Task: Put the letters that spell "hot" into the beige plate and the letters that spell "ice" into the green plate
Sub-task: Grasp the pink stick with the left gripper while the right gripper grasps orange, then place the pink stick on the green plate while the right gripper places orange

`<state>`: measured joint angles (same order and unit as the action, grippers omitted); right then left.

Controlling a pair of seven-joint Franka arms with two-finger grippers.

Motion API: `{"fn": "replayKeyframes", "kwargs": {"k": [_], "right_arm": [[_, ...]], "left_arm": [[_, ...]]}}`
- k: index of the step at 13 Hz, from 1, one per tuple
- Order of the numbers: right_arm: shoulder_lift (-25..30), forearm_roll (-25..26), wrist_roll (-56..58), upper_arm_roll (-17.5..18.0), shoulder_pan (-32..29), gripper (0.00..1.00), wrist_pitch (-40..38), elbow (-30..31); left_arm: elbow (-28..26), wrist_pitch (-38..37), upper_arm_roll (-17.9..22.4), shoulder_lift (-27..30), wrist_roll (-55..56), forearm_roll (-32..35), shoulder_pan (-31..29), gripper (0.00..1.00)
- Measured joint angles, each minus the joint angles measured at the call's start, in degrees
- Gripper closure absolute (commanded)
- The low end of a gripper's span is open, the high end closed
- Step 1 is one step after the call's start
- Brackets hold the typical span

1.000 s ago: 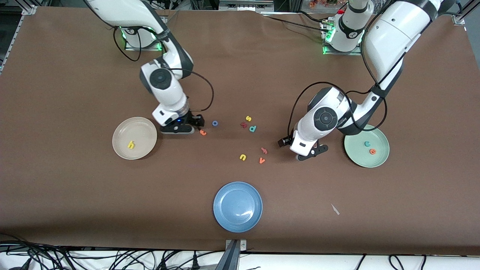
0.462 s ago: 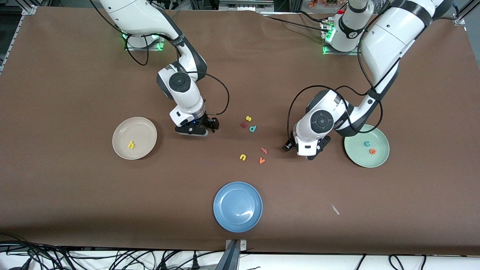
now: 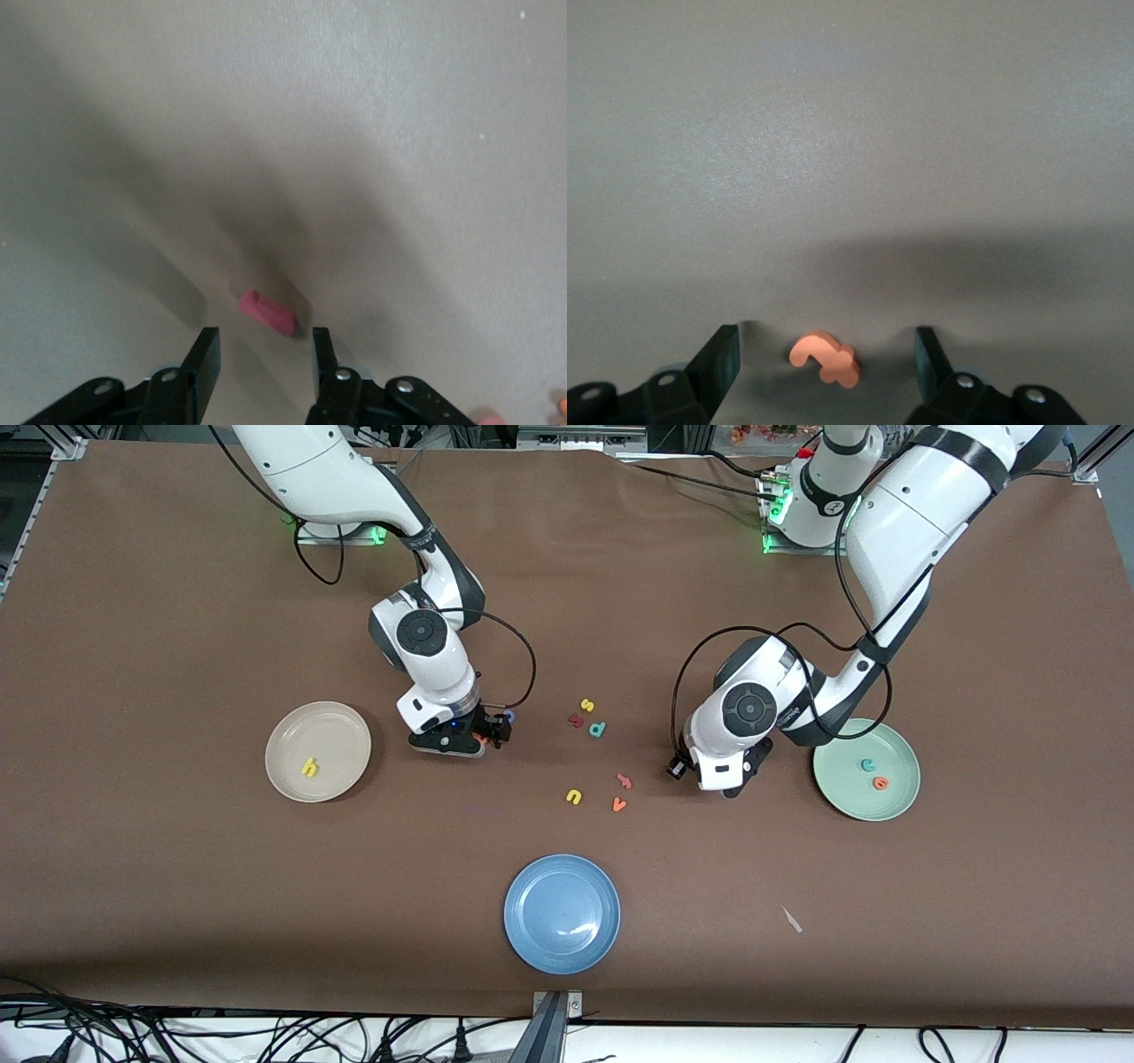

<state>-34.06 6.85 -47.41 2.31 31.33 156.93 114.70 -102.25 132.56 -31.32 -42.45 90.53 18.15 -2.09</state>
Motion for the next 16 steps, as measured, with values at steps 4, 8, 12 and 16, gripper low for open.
{"fn": "replayKeyframes", "kwargs": {"k": [4, 8, 12, 16], "right_arm": [[0.0, 0.1, 0.0, -0.1, 0.0, 0.48, 0.0, 0.0], [0.0, 0.1, 0.0, 0.1, 0.3, 0.69, 1.0, -0.1], [0.1, 0.1, 0.0, 0.1, 0.3, 0.75, 1.2, -0.1], [0.8, 0.2, 2.4, -0.6, -0.4, 0.75, -0.8, -0.1]], "left_arm": [[0.0, 0.6, 0.1, -0.8, 6.7, 5.0, 0.1, 0.51], [0.0, 0.6, 0.1, -0.8, 9.4, 6.5, 0.4, 0.66], [0.2, 1.2, 0.2, -0.8, 9.5, 6.6, 0.6, 1.0], [0.2, 1.1, 0.1, -0.8, 9.3, 9.3, 0.8, 1.0]]}}
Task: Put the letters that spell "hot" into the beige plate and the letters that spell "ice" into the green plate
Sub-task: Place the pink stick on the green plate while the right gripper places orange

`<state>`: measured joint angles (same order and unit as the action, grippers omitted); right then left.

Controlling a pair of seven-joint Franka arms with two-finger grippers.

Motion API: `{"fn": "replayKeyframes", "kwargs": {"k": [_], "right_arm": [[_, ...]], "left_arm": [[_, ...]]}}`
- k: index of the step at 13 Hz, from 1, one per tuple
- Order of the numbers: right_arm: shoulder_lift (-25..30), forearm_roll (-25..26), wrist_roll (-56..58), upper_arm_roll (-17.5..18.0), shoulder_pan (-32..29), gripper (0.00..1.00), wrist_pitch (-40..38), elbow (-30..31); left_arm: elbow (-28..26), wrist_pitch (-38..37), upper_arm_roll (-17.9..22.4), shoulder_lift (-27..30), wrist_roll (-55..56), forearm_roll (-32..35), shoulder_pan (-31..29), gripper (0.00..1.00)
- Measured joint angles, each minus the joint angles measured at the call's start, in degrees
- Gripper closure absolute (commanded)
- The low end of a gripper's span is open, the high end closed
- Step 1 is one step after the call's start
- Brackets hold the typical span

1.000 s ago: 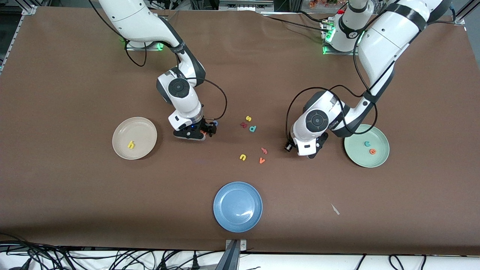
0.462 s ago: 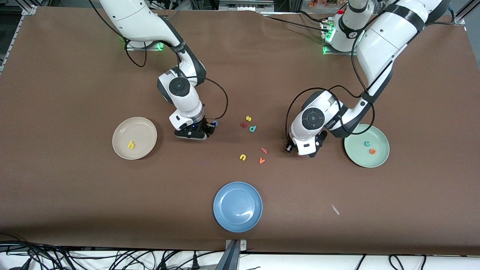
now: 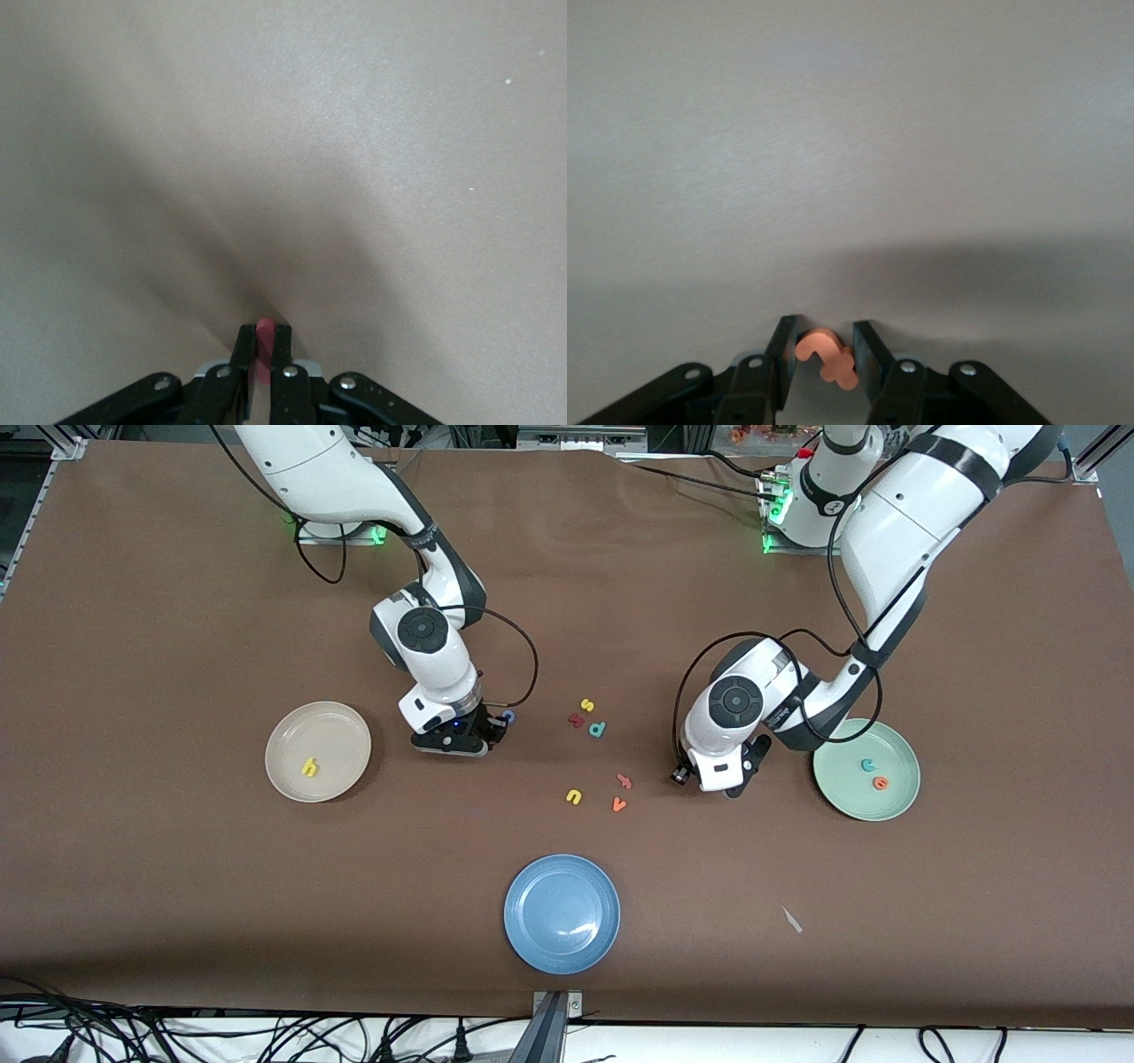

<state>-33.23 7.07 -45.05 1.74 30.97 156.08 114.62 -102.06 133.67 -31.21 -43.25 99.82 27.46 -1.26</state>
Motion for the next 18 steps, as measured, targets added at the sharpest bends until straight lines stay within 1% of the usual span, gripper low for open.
{"fn": "replayKeyframes", "kwargs": {"k": [2, 4, 6, 8, 10, 12, 13, 14, 16, 17, 18], "right_arm": [[2.3, 0.0, 6.0, -0.6, -2.3, 0.75, -4.9, 0.0], [6.0, 0.0, 14.1, -1.2, -5.8, 0.75, -10.7, 0.0], [9.5, 0.0, 23.0, -2.1, -9.6, 0.75, -15.1, 0.2], [11.5, 0.0, 30.6, -3.0, -12.6, 0.75, -16.1, 1.4], [12.1, 0.0, 37.5, -3.8, -15.5, 0.75, -16.1, 3.1], [12.5, 0.0, 42.8, -4.2, -18.4, 0.74, -16.1, 4.0], [12.6, 0.0, 44.0, -4.5, -19.4, 0.55, -16.1, 4.6], [12.7, 0.0, 44.4, -4.7, -19.9, 0.3, -16.0, 5.1], [12.8, -1.0, 44.5, -4.7, -20.1, 0.22, -16.0, 5.6], [12.8, -2.9, 44.5, -4.6, -20.1, 0.22, -16.0, 5.6], [12.8, -4.5, 44.5, -4.5, -20.1, 0.22, -16.0, 5.6]], "left_arm": [[0.1, 0.0, 0.0, 0.0, -1.7, 0.9, -0.1, 1.0], [0.9, 0.0, 0.3, 0.3, -5.9, 1.0, -0.9, 1.0], [1.6, -1.3, -0.5, 1.8, -12.2, 1.0, -3.8, 1.0], [1.8, -5.6, -3.9, 3.6, -22.4, 0.4, -10.0, 1.0], [1.8, -12.2, -8.4, 4.9, -35.2, 0.3, -18.3, 1.0], [1.8, -18.0, -10.1, 5.8, -48.8, 0.3, -24.7, 1.0], [1.6, -19.7, -10.1, 5.9, -54.4, 0.3, -26.9, 1.0], [1.2, -20.4, -10.0, 5.9, -59.0, 0.3, -28.7, 1.0], [0.1, -20.7, -9.6, 5.5, -66.3, 1.3, -31.8, 1.0], [-0.2, -20.7, -9.4, 4.9, -68.3, 2.4, -33.0, 1.0], [-0.4, -20.7, -9.3, 4.1, -69.4, 3.7, -33.9, 0.75]]}}
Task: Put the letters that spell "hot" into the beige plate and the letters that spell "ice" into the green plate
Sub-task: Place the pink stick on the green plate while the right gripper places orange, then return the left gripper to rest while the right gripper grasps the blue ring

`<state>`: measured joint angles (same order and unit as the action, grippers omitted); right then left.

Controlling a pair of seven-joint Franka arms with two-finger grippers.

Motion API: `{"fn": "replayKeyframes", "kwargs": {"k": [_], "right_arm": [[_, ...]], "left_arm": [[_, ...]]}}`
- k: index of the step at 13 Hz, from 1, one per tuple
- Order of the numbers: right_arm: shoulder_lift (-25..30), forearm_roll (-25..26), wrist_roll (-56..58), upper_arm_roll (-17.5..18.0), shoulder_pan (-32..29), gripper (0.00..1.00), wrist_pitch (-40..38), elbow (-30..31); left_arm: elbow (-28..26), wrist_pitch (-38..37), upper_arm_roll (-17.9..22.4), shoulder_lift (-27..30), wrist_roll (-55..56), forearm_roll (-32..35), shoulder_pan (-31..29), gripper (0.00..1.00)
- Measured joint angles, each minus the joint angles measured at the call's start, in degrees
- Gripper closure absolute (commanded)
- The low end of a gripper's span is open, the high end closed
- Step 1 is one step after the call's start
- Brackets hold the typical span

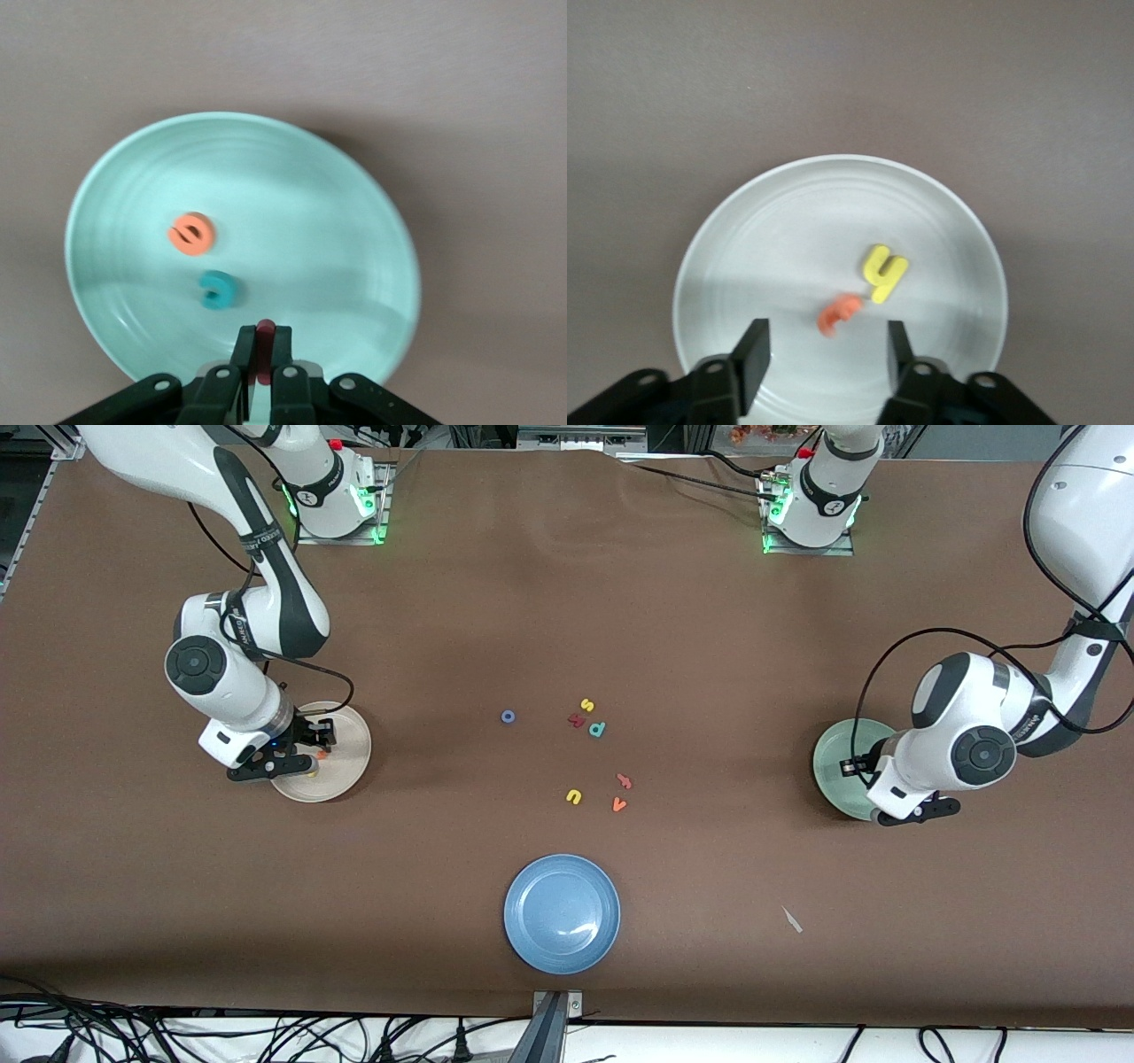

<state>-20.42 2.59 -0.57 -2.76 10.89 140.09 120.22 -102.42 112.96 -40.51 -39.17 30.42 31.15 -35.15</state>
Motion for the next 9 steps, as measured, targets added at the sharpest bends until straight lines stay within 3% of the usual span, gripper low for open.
{"fn": "replayKeyframes", "kwargs": {"k": [1, 2, 5, 9], "right_arm": [[0.0, -0.8, -0.2, 0.3, 0.0, 0.21, 0.0, 0.0], [0.0, -1.3, -1.5, 1.0, 0.0, 0.21, 0.0, 0.0], [0.0, -1.4, -12.3, 5.3, 1.6, 0.17, 0.1, 0.0], [-0.7, -1.5, -32.1, 6.7, 12.4, 0.14, 3.9, 0.1]], "left_arm": [[0.0, 0.0, 0.0, -0.9, -0.5, 0.6, -0.5, 0.27], [0.0, 0.0, 0.0, -1.4, -0.7, 0.7, -0.6, 0.03], [0.4, 0.0, -0.6, -1.6, -0.8, 0.7, -0.5, 0.01], [5.5, -4.7, -2.6, 0.3, -0.8, 0.7, 0.7, 0.01]]}}
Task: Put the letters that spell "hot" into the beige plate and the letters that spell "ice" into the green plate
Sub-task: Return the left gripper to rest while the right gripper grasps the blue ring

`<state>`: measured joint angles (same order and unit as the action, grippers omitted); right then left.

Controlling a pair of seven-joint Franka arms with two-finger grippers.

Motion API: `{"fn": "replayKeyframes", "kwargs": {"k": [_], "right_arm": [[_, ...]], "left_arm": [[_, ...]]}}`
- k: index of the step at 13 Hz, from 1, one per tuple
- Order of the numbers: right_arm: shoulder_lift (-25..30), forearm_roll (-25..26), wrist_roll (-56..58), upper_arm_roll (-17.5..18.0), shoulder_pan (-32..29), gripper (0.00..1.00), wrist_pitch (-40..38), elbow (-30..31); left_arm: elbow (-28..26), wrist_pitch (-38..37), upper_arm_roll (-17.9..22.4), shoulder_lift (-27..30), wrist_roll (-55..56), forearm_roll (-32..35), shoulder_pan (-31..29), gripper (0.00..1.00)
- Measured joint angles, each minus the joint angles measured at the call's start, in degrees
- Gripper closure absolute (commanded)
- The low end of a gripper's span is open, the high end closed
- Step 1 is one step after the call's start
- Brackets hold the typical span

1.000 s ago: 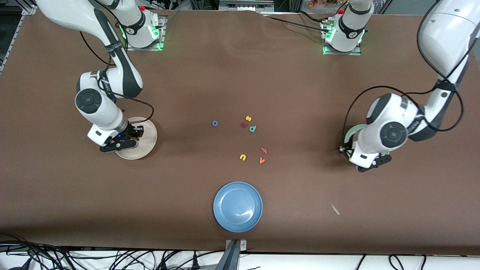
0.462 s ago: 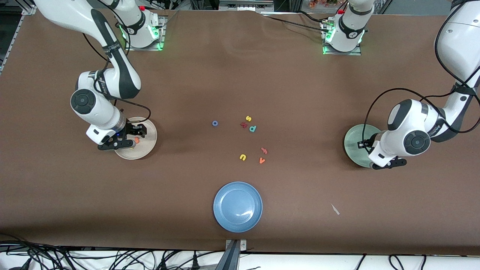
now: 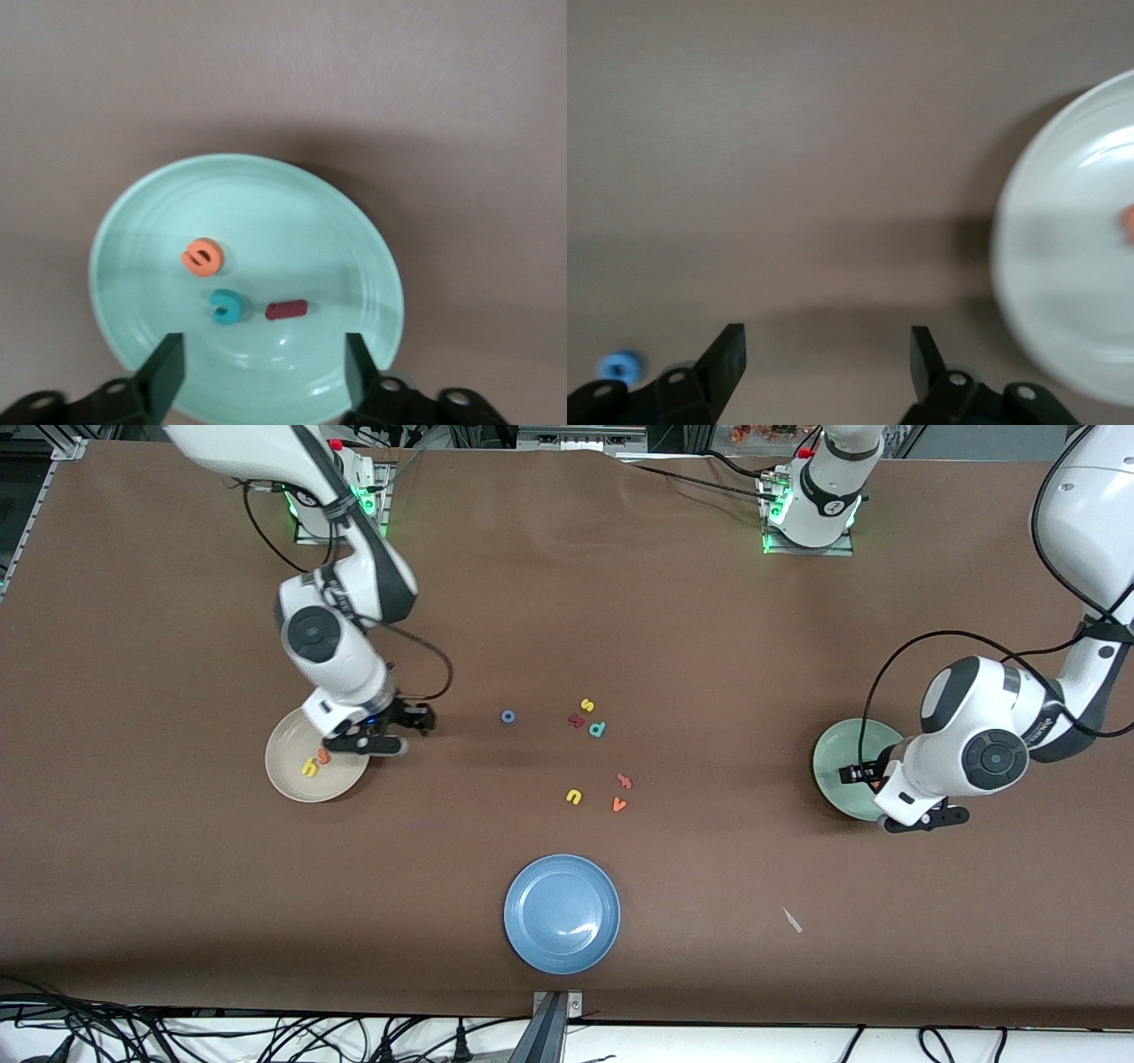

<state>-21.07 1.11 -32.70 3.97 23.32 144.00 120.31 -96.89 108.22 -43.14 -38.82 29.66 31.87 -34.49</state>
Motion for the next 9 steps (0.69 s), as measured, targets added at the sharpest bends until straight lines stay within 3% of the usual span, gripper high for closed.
{"fn": "replayKeyframes", "kwargs": {"k": [4, 9], "right_arm": [[-3.4, 0.0, -16.3, 1.1, 9.4, 0.14, 6.6, -0.2], [-7.1, 0.0, -20.6, 1.0, 12.2, 0.14, 9.2, -1.0]], "left_arm": [[13.2, -14.8, -0.8, 0.7, 0.0, 0.0, 6.8, 0.01], [25.9, -21.0, 0.2, 0.0, -8.8, 0.0, 9.5, 0.01]]}}
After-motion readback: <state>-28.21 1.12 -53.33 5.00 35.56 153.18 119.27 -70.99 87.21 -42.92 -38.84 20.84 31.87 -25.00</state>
